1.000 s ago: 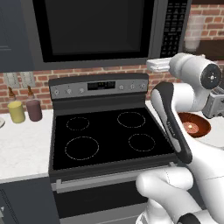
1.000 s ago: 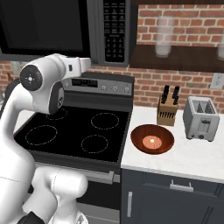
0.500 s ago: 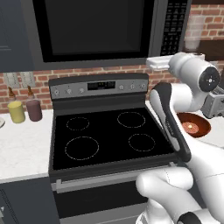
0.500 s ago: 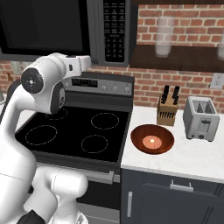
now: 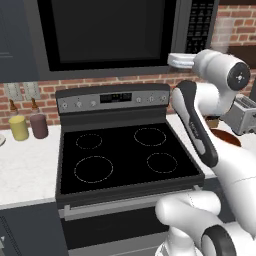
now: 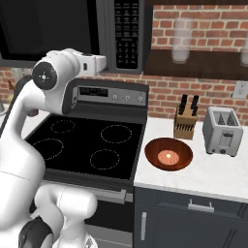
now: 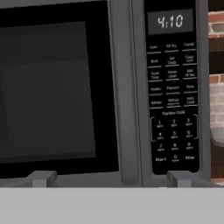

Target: Open the microwave, place the bowl with waffle inside the microwave, then close the microwave door and turn it on.

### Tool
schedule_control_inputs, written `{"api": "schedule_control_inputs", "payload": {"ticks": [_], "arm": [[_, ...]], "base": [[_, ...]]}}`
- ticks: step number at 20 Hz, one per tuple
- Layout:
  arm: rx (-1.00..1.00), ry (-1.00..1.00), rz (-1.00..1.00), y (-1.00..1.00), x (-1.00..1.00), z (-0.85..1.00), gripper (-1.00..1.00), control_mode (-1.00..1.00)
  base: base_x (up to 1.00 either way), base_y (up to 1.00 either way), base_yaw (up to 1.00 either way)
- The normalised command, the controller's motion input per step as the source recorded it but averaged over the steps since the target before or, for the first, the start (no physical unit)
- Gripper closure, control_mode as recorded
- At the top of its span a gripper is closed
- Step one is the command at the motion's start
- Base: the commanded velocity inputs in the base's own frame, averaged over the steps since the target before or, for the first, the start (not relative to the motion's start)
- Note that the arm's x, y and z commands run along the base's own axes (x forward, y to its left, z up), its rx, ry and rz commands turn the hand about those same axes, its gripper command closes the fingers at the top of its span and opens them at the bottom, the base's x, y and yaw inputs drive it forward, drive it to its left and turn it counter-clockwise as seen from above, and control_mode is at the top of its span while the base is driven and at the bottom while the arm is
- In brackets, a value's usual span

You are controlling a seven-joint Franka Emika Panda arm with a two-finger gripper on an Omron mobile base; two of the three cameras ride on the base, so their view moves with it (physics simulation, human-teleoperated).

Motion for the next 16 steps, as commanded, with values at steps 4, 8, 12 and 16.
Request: {"api": "schedule_control_inputs", "payload": {"ticks": [4,8,12,16], "arm": [[0.05,0.03,0.00,0.01,0.78,0.00,-1.00,-1.00],[0.03,0.02,0.00,-0.04,0.72,-0.01,-1.00,-1.00],[0.06,0.00,0.00,-0.27,0.42,0.00,-1.00,-1.00],[0.00,0.01,0.00,-0.07,0.42,0.00,-1.00,-1.00]], "base": [[0.00,0.00,0.00],[0.00,0.00,0.00],[0.00,0.00,0.00],[0.00,0.00,0.00]]}}
